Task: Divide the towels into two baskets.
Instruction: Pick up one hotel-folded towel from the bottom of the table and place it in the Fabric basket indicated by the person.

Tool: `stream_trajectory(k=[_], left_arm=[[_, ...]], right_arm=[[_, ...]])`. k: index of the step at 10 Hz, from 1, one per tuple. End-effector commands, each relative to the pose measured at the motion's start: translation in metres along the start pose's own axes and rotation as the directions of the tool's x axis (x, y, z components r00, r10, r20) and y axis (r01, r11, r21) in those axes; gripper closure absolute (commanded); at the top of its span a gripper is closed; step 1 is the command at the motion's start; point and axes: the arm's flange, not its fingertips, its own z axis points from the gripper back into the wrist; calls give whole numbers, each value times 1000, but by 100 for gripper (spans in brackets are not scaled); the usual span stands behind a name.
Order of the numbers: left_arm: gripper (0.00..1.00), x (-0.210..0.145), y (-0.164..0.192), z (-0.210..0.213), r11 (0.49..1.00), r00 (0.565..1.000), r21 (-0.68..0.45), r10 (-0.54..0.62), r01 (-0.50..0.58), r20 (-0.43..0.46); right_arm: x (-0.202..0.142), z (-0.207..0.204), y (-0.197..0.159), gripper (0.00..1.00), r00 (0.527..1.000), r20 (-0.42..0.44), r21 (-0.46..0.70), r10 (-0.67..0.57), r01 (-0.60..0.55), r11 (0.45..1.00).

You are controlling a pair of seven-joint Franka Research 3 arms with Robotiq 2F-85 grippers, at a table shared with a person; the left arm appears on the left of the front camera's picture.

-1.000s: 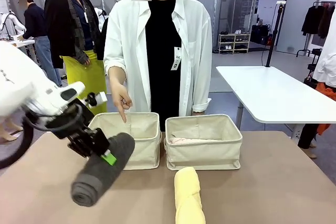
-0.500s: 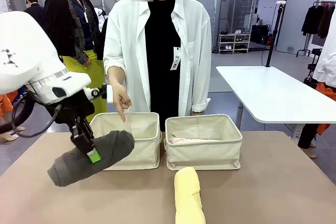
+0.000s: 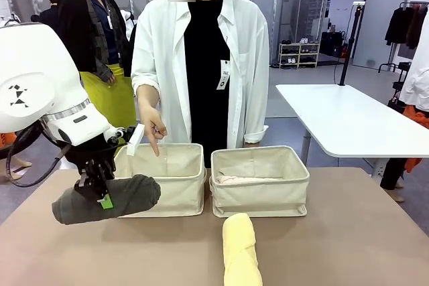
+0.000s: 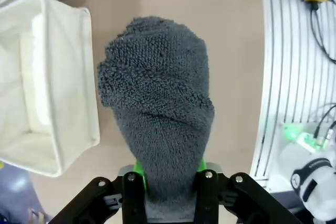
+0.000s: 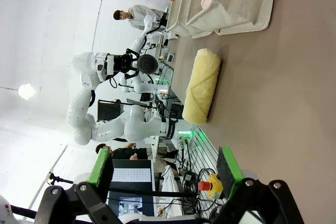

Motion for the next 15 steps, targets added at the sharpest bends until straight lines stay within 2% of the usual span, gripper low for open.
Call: stream_trajectory(k=[1, 2, 3, 4, 7, 11, 15], left_arm=[[80, 7, 0, 3, 1000, 1000, -6, 4, -4, -8], [63, 0, 0, 0, 1000, 1000, 0, 0, 0, 0], [63, 9, -1, 10, 985, 989, 104, -132, 139, -68], [63, 21, 13, 20, 975, 980, 131, -168, 181, -106], [63, 38, 93, 17, 959, 957, 92, -252, 266, -140], [63, 63, 198, -15, 951, 934, 50, -288, 305, -212], [63, 73, 237, -55, 966, 951, 13, -251, 257, -180]], right_arm=[[-2, -1, 2, 0, 1000, 4, 2, 19, -19, 1000], [-2, -1, 2, 0, 1000, 4, 2, 19, -19, 1000], [-2, -1, 2, 0, 1000, 4, 2, 19, -19, 1000], [-2, -1, 2, 0, 1000, 4, 2, 19, -19, 1000], [-2, -1, 2, 0, 1000, 4, 2, 19, -19, 1000], [-2, -1, 2, 0, 1000, 4, 2, 19, -19, 1000], [-2, -1, 2, 0, 1000, 4, 2, 19, -19, 1000]])
